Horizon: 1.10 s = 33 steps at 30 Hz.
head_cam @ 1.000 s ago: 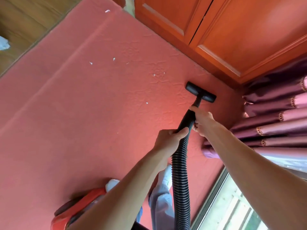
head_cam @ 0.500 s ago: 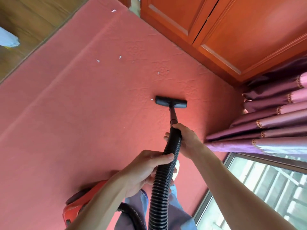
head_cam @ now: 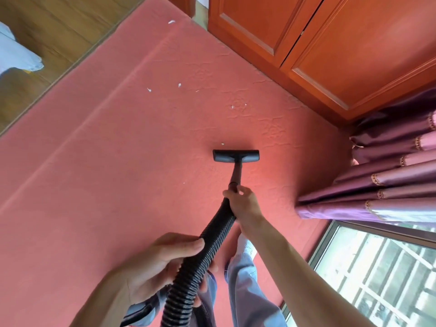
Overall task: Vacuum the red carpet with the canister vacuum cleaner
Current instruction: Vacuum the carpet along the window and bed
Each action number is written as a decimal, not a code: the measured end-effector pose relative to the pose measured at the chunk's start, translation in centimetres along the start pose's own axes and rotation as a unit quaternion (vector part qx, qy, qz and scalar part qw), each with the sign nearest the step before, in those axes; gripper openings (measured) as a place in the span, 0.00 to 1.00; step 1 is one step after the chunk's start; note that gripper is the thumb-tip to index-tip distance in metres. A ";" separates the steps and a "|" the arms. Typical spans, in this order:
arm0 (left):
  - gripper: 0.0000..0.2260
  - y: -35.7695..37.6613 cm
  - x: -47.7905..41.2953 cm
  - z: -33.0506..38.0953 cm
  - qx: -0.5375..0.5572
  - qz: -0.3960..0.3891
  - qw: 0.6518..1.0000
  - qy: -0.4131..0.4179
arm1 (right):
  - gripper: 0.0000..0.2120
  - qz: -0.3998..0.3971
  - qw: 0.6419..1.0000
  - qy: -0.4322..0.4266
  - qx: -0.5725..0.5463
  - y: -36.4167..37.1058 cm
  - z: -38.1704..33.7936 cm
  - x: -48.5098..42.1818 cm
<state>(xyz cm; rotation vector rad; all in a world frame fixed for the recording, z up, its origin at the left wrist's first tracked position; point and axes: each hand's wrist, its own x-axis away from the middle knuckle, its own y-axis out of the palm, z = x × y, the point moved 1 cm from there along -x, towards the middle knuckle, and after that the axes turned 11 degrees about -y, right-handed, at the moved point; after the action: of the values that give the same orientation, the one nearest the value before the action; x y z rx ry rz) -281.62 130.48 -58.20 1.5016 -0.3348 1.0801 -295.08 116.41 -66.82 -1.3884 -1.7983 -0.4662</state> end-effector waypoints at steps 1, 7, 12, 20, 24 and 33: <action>0.21 0.1 0.1 0.0 -0.006 0.004 1.000 -0.003 | 0.18 -0.003 1.000 0.016 -0.015 0.2 0.5 -0.1; 0.18 1.7 -1.8 1.4 0.033 0.110 0.993 0.016 | 0.27 -0.023 0.998 0.017 -0.051 0.9 -0.2 -3.3; 0.16 3.0 -5.0 2.8 0.084 0.186 0.978 0.050 | 0.25 -0.016 0.999 -0.013 -0.026 1.1 -2.4 -6.7; 0.17 1.6 -2.9 3.3 0.037 0.055 0.996 0.058 | 0.09 -0.010 0.999 0.002 -0.040 0.8 -3.9 -5.7; 0.18 1.0 -2.0 4.3 0.027 0.066 0.997 0.044 | 0.09 -0.013 0.998 0.009 -0.053 1.8 -3.3 -5.4; 0.12 1.0 -3.9 6.6 0.089 0.223 0.966 0.093 | 0.15 -0.025 0.999 -0.018 0.008 4.3 -6.7 -7.9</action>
<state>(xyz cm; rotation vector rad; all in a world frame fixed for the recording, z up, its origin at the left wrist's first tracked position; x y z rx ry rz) -281.60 122.93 -59.70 1.5038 -0.4679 1.6336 -288.06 108.12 -69.60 -1.3525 -1.8657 -0.4540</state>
